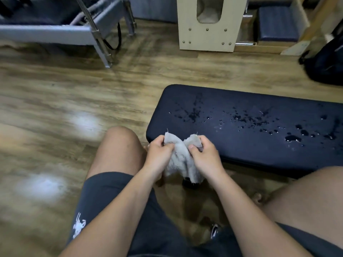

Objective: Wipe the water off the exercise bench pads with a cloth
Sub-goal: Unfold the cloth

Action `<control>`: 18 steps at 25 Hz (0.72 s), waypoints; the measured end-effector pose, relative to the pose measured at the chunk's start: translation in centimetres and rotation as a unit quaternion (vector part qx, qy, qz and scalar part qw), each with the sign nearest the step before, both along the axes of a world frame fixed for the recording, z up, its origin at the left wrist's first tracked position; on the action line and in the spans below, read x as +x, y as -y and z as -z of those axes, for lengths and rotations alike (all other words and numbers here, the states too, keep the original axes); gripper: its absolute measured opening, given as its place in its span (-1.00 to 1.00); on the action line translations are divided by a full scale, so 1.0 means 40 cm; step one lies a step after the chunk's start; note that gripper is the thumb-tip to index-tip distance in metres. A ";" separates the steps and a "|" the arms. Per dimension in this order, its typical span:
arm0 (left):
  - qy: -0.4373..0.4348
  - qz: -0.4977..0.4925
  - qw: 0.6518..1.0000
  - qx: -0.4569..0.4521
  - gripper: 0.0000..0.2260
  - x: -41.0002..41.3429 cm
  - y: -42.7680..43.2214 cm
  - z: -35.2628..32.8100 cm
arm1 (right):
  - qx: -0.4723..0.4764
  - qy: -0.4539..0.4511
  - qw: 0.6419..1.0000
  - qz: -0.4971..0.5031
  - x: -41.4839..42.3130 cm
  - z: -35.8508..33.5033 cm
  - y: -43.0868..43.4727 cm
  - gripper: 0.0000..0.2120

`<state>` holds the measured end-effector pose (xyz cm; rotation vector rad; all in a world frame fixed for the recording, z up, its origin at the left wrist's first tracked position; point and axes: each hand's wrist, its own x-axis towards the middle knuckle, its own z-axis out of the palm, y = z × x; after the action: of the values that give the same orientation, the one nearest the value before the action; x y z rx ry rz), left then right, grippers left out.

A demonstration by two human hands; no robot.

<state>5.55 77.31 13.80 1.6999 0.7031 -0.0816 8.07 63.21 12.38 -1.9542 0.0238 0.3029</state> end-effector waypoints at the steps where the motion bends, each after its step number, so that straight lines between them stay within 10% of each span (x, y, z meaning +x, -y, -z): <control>1: -0.003 0.004 1.000 0.012 -0.90 -0.008 -0.007 -0.001 | -0.003 0.004 1.000 0.003 -0.010 0.000 -0.016 -0.90; 12: 0.011 -0.008 0.999 0.040 -0.90 -0.072 -0.042 -0.013 | -0.106 0.034 0.989 0.099 -0.056 -0.039 -0.002 -0.86; 18: -0.006 -0.124 0.944 -0.306 -0.76 -0.091 0.017 -0.067 | -0.206 0.225 0.942 -0.143 -0.126 -0.066 -0.097 -0.69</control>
<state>1.89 76.64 16.49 1.0087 0.7966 -0.1194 3.04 67.08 15.03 -2.4053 -0.5375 0.0293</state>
